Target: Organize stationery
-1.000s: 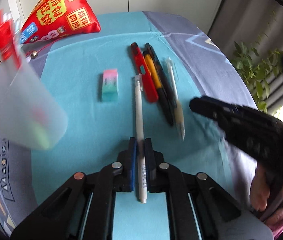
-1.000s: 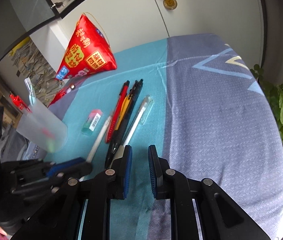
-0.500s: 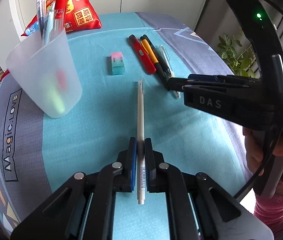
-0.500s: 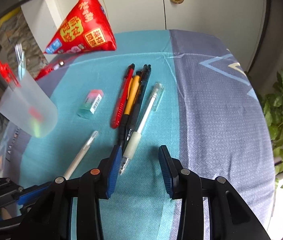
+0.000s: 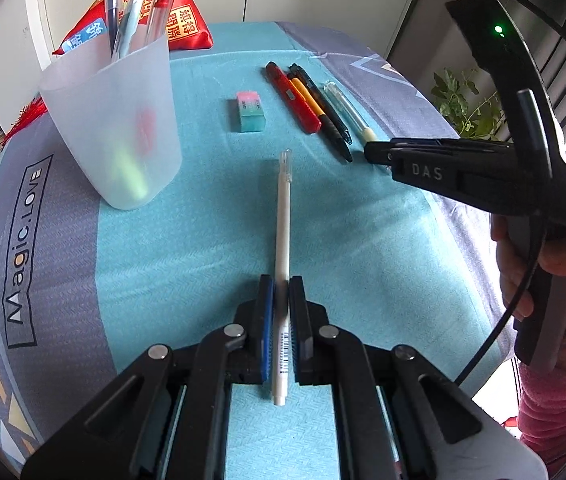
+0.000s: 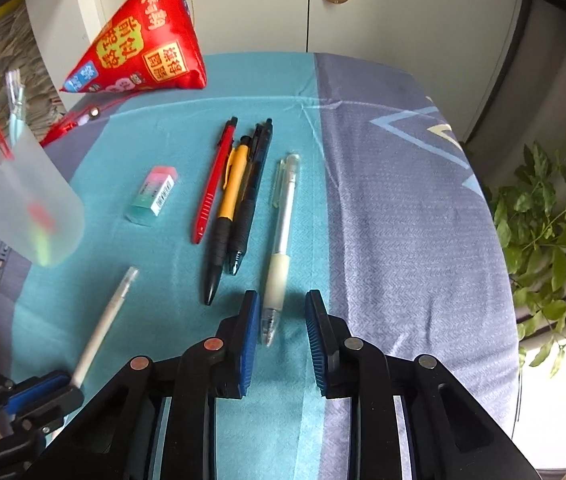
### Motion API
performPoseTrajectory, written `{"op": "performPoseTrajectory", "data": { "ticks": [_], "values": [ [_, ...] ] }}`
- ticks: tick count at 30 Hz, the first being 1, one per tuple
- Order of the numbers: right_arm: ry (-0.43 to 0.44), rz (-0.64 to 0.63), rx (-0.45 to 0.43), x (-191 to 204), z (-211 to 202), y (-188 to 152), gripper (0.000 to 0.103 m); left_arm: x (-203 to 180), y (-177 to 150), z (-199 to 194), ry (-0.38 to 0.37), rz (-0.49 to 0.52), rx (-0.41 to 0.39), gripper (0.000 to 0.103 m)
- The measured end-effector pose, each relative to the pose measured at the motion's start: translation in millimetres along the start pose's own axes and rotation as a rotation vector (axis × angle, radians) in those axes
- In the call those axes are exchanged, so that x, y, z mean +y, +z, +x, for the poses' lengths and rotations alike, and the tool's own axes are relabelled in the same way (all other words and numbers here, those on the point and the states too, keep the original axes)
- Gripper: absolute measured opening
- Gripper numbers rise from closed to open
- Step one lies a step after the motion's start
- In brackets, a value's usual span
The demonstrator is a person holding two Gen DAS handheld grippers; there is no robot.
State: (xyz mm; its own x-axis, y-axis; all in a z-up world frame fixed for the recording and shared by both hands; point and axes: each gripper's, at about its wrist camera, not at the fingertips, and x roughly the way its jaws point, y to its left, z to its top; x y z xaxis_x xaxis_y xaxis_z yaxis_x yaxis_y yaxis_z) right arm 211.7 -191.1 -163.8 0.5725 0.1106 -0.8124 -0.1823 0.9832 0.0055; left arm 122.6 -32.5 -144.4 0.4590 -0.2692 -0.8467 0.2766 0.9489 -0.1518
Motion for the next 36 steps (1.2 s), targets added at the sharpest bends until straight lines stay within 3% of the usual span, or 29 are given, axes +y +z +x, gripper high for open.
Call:
{"op": "performPoseTrajectory", "data": {
  "ticks": [2,3,9,17,21,25,28,30,36],
  "values": [
    [-0.015,-0.015,-0.006,3.1,2.8,2.7,0.023,0.7,2.1,2.3,-0.001,-0.009,-0.002,0.006],
    [-0.005,-0.018,-0.002,4.5,3.7,3.9,0.012,1.3,2.3,2.4,-0.002,-0.008,-0.004,0.006],
    [0.048,0.013,0.021,4.3,-12.1,-4.1,0.011,4.8,-1.0,0.3,-0.014,-0.008,-0.009,0.005],
    [0.126,-0.024,0.097,4.3,-54.4,-65.4,0.011,11.5,-30.4,-21.0,-0.078,0.005,0.042,0.005],
    [0.125,-0.040,0.124,3.7,-65.2,-93.0,0.011,8.7,-45.7,-27.6,-0.072,0.039,0.060,0.005],
    [0.118,-0.058,0.108,3.5,-71.5,-100.0,0.011,5.7,-48.2,-34.2,-0.059,0.063,0.048,0.005],
    [0.121,-0.066,0.079,8.2,-74.3,-90.7,0.018,5.7,-34.7,-37.3,-0.057,0.050,0.015,0.008],
    [0.129,-0.071,0.060,12.7,-72.4,-80.0,0.033,3.6,-23.3,-35.7,-0.050,0.047,-0.002,0.011],
    [0.084,-0.063,0.022,16.4,-56.9,-50.7,0.035,-2.4,3.1,-18.4,-0.030,0.051,-0.011,0.014]
  ]
}}
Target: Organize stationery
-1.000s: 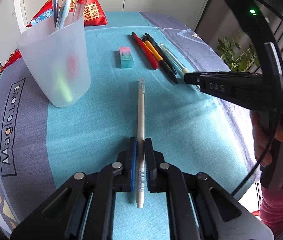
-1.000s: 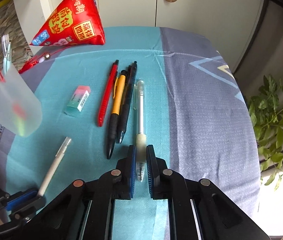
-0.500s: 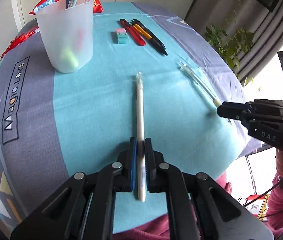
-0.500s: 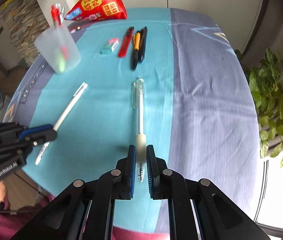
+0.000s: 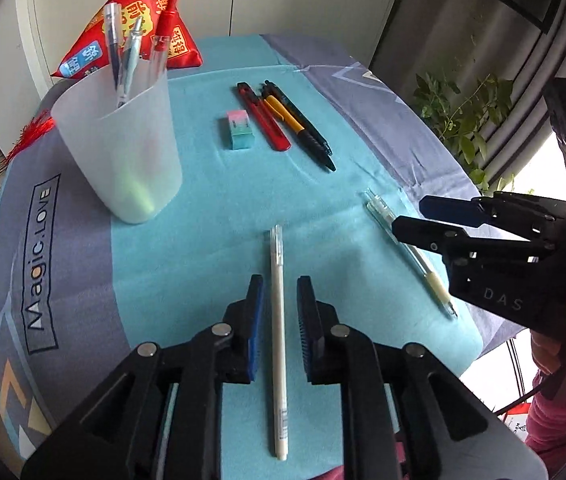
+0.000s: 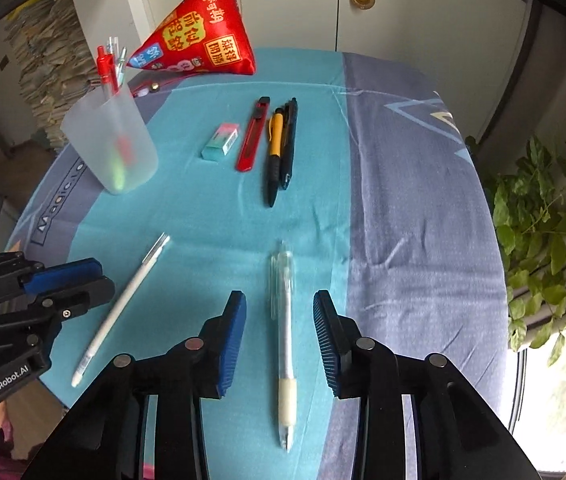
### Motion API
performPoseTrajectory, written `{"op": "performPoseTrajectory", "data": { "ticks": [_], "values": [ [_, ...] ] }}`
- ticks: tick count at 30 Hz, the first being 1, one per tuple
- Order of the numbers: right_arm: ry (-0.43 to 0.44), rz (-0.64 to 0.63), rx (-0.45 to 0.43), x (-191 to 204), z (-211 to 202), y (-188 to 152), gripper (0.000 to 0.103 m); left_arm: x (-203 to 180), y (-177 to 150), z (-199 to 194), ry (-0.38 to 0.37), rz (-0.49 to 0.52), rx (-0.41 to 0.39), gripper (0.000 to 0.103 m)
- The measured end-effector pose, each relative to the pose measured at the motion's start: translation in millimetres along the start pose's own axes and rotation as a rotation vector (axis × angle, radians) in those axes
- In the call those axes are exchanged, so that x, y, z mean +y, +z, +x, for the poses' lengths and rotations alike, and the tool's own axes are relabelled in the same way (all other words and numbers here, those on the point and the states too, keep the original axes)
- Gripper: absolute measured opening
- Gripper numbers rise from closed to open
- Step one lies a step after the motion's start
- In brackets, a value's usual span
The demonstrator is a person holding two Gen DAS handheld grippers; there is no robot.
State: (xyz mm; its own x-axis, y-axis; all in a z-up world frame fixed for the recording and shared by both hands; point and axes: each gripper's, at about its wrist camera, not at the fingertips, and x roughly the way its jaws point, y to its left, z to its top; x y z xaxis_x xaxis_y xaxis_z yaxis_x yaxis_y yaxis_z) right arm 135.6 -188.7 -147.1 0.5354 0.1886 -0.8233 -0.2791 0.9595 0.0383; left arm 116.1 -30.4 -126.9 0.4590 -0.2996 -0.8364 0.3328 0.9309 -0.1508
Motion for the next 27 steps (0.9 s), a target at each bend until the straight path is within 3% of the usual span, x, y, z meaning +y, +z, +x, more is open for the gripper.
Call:
{"op": "performPoseTrajectory", "data": {
  "ticks": [16,17,19,20,27],
  "values": [
    [0.014,-0.044,0.084,-2.3,39.9,23.1,0.035,-0.9,24.0,35.4,0.018,0.041,0.047,0.014],
    [0.007,-0.053,0.074,-1.8,39.6,22.4,0.032,-1.4,24.3,35.8,0.020,0.045,0.044,0.014],
    [-0.009,-0.054,0.072,-2.6,40.3,22.7,0.016,-3.5,23.6,35.2,0.031,0.059,0.042,0.011],
    [0.008,-0.035,0.076,-5.3,40.8,23.0,0.016,-3.9,22.7,34.4,0.029,0.059,0.043,0.006],
    [0.051,0.032,-0.005,-15.1,7.4,19.9,0.016,-5.1,19.7,4.5,0.005,0.055,-0.021,0.005]
  ]
}}
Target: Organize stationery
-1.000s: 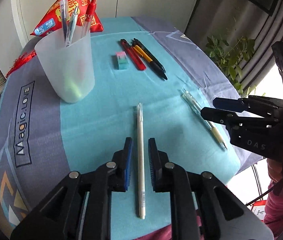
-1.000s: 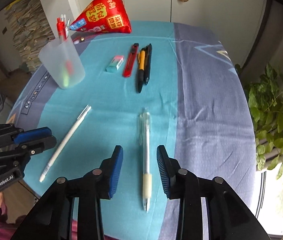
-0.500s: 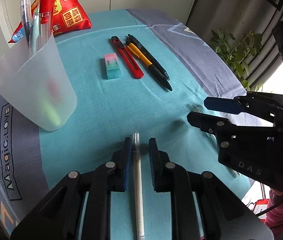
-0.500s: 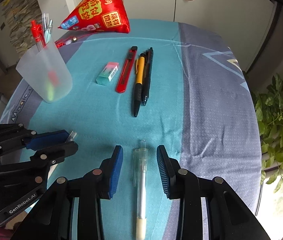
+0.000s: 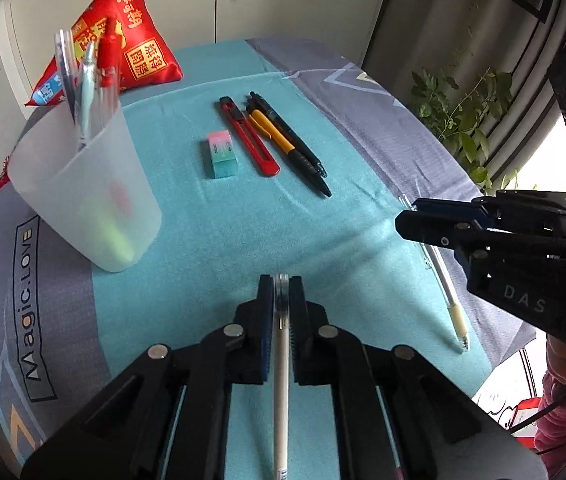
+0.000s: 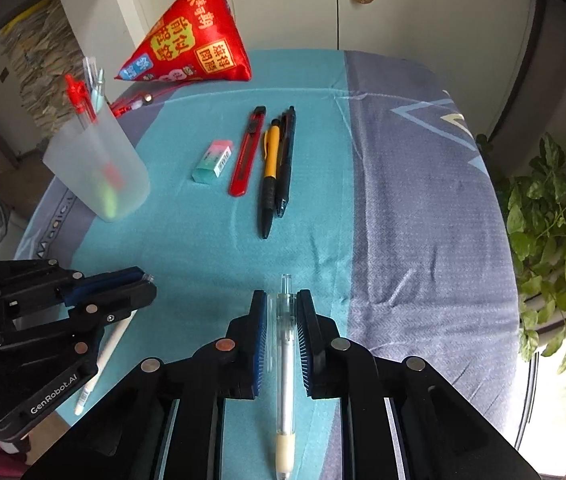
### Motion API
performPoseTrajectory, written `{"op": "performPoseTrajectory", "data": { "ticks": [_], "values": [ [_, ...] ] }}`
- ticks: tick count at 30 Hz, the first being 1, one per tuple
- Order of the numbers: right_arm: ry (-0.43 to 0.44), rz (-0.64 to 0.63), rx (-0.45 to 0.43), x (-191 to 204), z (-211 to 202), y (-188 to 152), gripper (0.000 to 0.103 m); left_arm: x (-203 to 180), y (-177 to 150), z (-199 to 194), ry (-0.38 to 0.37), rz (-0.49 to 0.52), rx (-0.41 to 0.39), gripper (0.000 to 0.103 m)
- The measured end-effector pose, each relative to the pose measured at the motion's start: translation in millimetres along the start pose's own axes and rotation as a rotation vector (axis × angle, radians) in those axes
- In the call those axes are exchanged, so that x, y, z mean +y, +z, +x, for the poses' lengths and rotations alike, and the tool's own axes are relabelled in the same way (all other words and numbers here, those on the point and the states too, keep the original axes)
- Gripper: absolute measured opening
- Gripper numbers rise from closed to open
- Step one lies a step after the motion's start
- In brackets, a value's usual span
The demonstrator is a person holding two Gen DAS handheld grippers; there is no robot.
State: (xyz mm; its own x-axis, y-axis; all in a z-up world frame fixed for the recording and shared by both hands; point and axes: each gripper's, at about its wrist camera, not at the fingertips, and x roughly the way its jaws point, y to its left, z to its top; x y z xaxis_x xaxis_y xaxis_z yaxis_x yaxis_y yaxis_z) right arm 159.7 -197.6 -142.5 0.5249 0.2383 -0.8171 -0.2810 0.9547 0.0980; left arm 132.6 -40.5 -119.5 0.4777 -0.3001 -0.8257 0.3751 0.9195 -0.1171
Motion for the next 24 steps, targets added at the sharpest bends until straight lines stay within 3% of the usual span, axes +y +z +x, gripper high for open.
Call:
{"op": "performPoseTrajectory", "data": {
  "ticks": [10,19,24],
  "values": [
    [0.016,0.016,-0.182,14.3,-73.6,-9.5,0.016,-10.4,-7.7,-72.4,0.005,0.007,-0.165,0.005],
    [0.041,0.012,-0.292,30.0,-111.5,-13.3,0.016,-9.6,-4.5,-122.4,0.035,-0.010,-0.292,0.005],
    [0.040,0.012,-0.297,34.0,-112.1,-11.8,0.016,-9.2,-3.5,-109.5,0.034,0.007,-0.237,0.006]
  ]
}}
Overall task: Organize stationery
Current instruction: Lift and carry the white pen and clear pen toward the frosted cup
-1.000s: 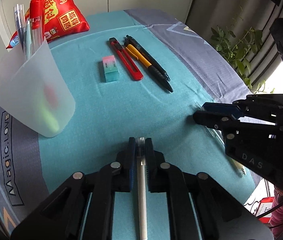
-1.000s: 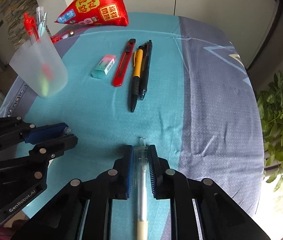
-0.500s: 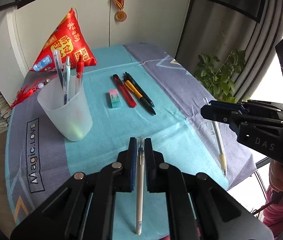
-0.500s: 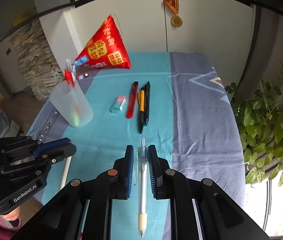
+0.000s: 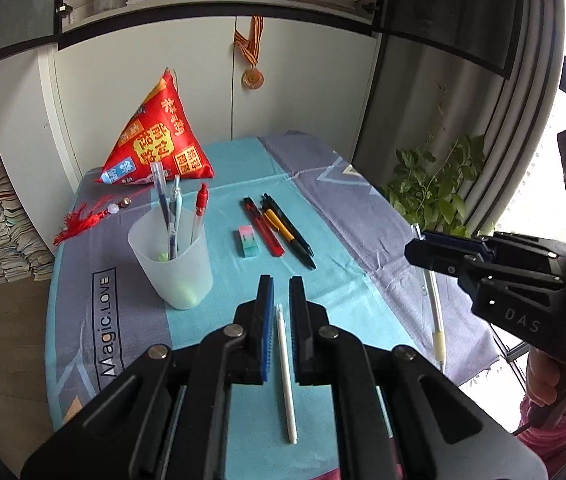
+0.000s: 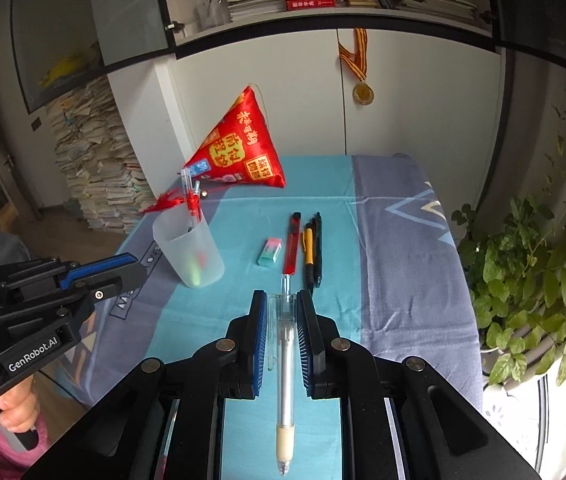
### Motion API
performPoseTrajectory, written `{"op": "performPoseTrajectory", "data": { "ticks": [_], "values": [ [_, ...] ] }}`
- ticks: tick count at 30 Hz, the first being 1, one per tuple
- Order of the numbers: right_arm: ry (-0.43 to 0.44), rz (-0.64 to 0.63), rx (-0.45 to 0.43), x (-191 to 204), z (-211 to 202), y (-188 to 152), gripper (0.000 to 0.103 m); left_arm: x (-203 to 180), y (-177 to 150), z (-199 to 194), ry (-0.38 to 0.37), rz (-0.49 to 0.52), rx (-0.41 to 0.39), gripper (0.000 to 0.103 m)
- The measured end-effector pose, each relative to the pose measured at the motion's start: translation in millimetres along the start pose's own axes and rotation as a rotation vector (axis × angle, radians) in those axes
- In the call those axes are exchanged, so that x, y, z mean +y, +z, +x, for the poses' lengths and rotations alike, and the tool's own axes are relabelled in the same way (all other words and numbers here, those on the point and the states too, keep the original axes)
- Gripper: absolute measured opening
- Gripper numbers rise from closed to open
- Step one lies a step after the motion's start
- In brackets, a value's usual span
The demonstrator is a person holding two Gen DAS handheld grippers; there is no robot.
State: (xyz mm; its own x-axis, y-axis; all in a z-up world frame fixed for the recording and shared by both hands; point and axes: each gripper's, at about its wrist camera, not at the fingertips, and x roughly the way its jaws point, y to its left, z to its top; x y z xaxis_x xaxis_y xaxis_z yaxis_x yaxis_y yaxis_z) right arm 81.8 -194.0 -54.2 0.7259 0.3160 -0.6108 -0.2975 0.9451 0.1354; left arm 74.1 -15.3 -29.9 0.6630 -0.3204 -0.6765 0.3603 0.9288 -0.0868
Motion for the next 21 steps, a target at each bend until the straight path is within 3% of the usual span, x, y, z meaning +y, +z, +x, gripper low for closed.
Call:
{"op": "performPoseTrajectory", "data": {
  "ticks": [6,10,21],
  "values": [
    [-0.002,0.034,0.047,-8.8,13.0,-7.5,0.016,-7.6,-21.7,74.6,-0.022,0.021,0.194,0.010],
    [-0.012,0.054,0.061,-16.9,16.4,-9.7,0.016,-9.9,-21.4,111.6,-0.005,0.032,0.246,0.024],
    [0.000,0.083,0.067,-33.3,25.9,-11.0,0.016,0.3,-25.3,140.0,0.008,0.012,0.288,0.025]
  ]
}}
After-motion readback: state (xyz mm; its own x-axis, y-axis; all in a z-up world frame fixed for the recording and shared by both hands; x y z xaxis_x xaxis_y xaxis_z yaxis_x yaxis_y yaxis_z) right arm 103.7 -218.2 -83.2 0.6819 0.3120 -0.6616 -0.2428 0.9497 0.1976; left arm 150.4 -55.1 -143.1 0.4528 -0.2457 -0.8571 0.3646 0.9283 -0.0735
